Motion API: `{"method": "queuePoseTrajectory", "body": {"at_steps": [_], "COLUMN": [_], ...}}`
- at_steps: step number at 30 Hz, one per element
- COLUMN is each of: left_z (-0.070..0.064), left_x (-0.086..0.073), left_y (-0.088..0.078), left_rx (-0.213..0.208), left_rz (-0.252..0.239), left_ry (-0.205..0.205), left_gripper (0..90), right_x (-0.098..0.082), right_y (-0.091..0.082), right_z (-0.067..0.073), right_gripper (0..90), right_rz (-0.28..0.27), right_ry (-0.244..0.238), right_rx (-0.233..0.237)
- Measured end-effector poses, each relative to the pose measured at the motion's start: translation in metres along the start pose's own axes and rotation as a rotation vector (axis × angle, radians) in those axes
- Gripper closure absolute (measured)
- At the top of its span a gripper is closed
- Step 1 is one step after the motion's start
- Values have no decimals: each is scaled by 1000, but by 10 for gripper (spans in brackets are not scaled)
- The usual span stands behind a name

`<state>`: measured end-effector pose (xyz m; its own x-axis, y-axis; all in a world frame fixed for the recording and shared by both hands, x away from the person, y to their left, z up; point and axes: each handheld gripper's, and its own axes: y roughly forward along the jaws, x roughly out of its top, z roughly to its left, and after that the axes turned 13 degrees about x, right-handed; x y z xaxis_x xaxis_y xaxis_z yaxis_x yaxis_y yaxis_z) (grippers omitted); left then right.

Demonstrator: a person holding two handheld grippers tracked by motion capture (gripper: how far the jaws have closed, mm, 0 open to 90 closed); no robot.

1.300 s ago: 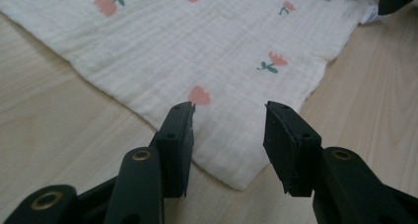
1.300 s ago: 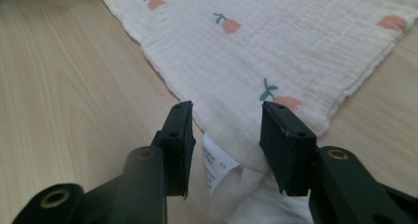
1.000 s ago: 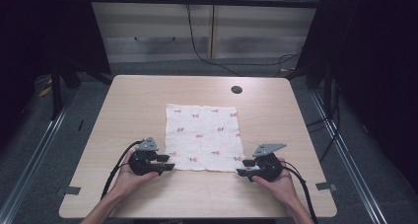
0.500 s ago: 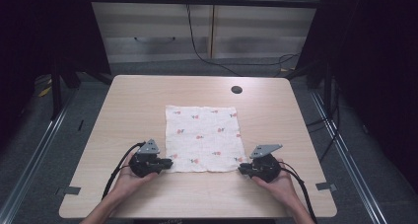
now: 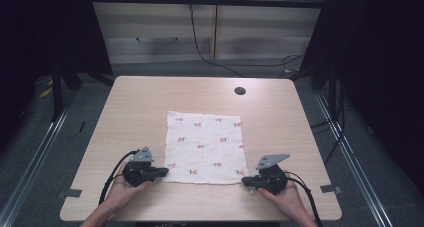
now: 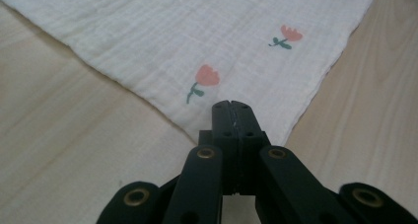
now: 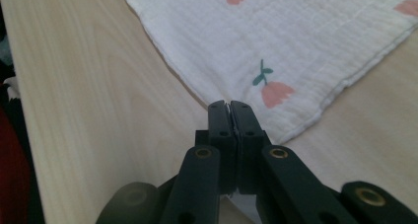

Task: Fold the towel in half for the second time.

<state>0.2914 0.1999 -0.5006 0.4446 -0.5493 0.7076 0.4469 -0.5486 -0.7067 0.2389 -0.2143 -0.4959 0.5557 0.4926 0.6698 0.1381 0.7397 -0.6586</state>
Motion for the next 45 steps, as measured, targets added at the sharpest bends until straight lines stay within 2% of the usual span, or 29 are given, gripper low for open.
{"method": "queuePoseTrajectory", "body": {"at_steps": [1,4,5,9,12,14,18,20,21,22,23,24,25,28,29,31,33,38,39,41,43,45], "left_z": [-5,-10,-16,-26,-29,-31,-34,-35,-35,-35,-35,-36,-34,-26,-24,-20,-14,10,14,23,26,29], "left_x": [-1,-2,-5,-9,-12,-14,-17,-17,-17,-17,-17,-16,-15,-8,-3,4,12,33,36,40,42,44], "left_y": [-2,-4,-6,-12,-15,-17,-20,-21,-21,-23,-23,-25,-25,-28,-29,-28,-21,4,9,19,25,32], "left_rx": [-6,-24,-43,-61,-83,-90,-105,-112,-112,-109,-109,-112,-112,-114,-110,-106,-86,-47,-32,-29,-14,-11], "left_rz": [6,8,6,15,17,24,25,27,27,25,25,23,16,-25,-48,-61,-59,-65,-69,-65,-63,-73], "left_ry": [13,17,22,43,31,29,37,25,25,25,25,32,18,-27,-33,-46,-38,-100,-104,-135,-142,-172], "left_gripper": [900,900,900,900,900,899,893,877,854,793,779,764,751,721,711,697,696,702,703,705,704,705], "right_x": [-4,-5,-10,-18,-25,-29,-30,-28,-28,-26,-26,-22,-20,-8,-5,4,14,37,40,45,49,51], "right_y": [1,1,1,-2,-5,-8,-12,-13,-13,-13,-13,-17,-19,-26,-28,-30,-32,-31,-30,-27,-23,-19], "right_z": [6,10,19,32,40,43,38,36,36,35,35,34,33,26,23,16,8,-23,-30,-41,-51,-59], "right_gripper": [889,888,888,886,881,875,863,838,838,788,788,754,738,697,681,673,664,667,671,676,682,683], "right_rz": [4,7,12,14,13,9,-3,-12,-12,-12,-12,-42,-53,-102,-108,-121,-134,-184,-182,-178,-176,-174], "right_ry": [-1,-6,-8,-12,-10,-4,8,12,12,13,13,0,-2,-3,-2,-4,-4,17,20,26,35,45], "right_rx": [17,26,45,72,75,66,43,50,50,58,58,54,56,49,47,34,16,-22,-30,-42,-48,-52]}}
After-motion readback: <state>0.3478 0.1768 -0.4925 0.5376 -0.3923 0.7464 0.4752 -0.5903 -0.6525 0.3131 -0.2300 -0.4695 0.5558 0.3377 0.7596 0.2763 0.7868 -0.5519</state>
